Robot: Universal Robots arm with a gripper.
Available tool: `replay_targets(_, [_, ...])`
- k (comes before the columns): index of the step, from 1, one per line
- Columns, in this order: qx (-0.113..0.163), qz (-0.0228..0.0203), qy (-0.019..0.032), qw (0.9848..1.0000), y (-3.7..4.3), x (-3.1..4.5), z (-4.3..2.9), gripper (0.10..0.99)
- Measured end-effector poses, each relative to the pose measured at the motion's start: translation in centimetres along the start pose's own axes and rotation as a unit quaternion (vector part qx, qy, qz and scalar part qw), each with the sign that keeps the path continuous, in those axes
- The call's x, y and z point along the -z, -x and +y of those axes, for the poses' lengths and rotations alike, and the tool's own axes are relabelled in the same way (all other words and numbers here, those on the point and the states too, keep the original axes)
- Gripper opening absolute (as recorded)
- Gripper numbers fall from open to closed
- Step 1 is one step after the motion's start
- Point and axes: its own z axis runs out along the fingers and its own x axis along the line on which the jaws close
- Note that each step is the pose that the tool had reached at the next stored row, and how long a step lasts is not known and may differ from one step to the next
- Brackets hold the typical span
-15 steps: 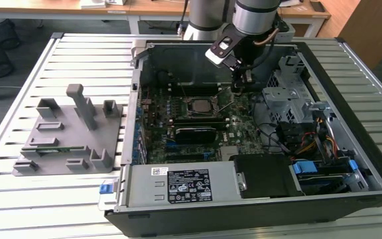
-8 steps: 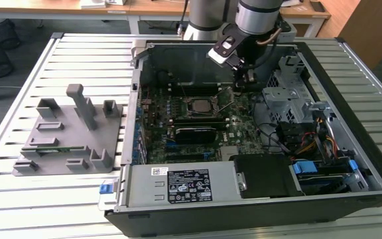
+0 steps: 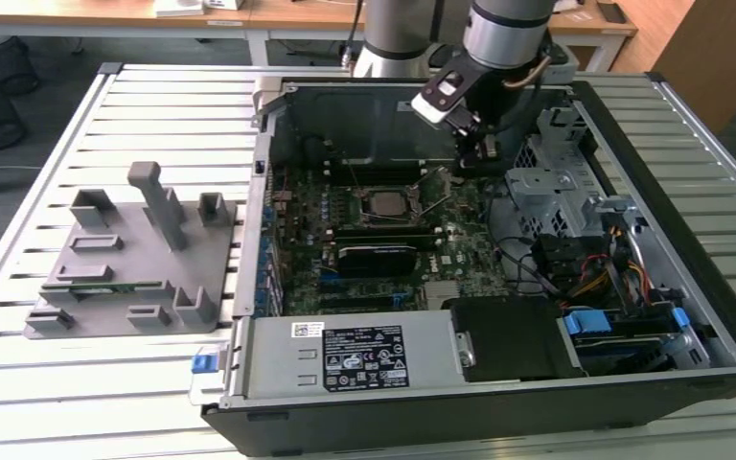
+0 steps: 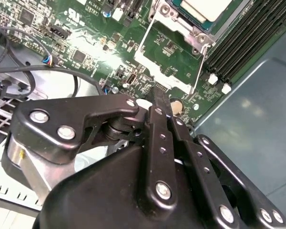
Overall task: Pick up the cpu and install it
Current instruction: 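Close the cpu cover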
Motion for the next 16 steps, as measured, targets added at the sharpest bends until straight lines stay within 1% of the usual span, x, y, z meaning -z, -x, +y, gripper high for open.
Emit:
replay_targets(9, [0.013, 0.0003, -0.0005, 0.9999, -0.18, -0.99, 0.17, 0.114])
replay_targets(13, [0.014, 0.0004, -0.002, 0.9999, -0.2, -1.59, 0.21, 0.114])
replay_targets(16, [0.014, 0.0006, -0.0032, 0.9999, -0.21, -1.72, 0.19, 0.114])
